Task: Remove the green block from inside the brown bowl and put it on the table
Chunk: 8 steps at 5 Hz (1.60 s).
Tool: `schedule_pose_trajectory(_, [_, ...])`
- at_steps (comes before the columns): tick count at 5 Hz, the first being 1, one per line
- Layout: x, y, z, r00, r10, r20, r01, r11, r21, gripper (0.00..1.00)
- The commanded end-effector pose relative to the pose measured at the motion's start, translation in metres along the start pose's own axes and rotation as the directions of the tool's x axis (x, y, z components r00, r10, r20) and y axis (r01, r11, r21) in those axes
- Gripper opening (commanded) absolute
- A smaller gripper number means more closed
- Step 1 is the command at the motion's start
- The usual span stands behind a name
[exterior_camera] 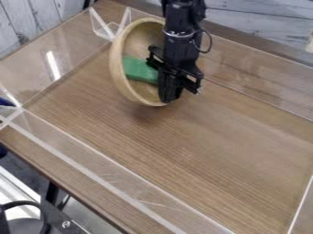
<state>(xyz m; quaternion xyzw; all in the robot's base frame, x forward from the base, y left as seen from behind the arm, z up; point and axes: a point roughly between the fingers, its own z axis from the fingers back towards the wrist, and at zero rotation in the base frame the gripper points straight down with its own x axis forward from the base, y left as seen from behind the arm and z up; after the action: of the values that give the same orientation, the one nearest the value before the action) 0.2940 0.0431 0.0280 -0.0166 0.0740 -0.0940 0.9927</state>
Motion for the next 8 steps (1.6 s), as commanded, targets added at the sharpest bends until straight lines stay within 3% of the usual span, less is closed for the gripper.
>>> schedule_pose_trajectory(1, [-0.001, -0.002, -0.020, 0.999, -0.026, -0.031, 0.025, 0.999, -0.022, 0.00])
schedule_pose_trajectory(6, [-0.004, -0.005, -0.040, 0.996, -0.030, -0.082, 0.025, 0.998, -0.061, 0.00])
schedule_pose_trajectory(8, [-0.017, -0.029, -0.036, 0.987, -0.108, -0.116, 0.101, 0.993, -0.067, 0.00])
